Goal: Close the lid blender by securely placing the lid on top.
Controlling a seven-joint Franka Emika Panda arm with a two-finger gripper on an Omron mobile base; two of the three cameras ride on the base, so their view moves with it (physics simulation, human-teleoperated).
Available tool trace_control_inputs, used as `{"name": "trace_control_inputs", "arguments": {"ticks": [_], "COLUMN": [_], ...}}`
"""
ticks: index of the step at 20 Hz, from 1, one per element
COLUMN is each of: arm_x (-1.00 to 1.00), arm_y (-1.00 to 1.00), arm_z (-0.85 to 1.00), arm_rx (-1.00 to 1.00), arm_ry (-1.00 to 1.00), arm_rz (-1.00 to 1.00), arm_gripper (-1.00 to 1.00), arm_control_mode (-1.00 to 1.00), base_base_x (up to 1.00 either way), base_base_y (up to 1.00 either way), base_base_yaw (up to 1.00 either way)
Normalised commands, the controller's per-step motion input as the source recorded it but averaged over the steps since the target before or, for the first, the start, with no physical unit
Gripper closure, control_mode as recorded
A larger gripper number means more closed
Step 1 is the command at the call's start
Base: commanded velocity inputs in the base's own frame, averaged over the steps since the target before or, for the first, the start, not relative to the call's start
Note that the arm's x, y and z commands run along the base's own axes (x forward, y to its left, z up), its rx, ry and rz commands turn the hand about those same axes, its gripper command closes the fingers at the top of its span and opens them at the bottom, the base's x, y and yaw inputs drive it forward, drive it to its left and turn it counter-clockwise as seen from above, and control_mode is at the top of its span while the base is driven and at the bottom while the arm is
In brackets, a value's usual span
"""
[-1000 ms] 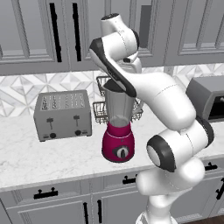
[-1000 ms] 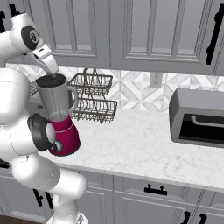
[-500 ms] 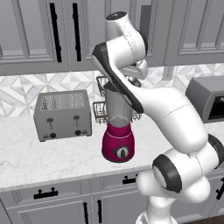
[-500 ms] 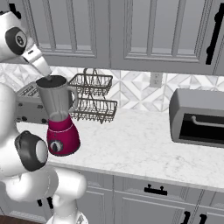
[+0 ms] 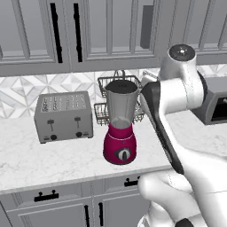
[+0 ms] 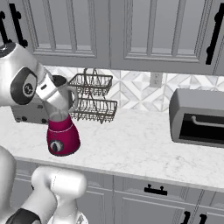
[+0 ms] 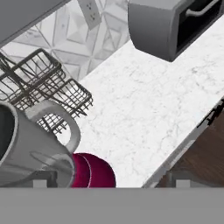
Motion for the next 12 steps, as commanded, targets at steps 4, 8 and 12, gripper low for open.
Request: {"name": "trace_control_inputs", "arguments": {"ticks": [4, 8, 12], "arm_x": [-1.00, -1.00, -1.00], "arm_y": [-1.00, -1.00, -0.98], "arm_z": [-0.98, -0.79, -0.01], "arm_rx": [0.00, 0.03, 0.19], "arm_ry": [-0.16, -0.11, -0.26], "arm_rz": [0.00, 0.00, 0.00], "arm_gripper": [-1.00, -1.00, -1.00], "arm_control_mode": [-1.00, -1.00, -1.00], "base_base_x": [0.00, 0.00, 0.00], "base_base_y": [0.00, 0.00, 0.00], "base_base_yaw": [0.00, 0.00, 0.00]}}
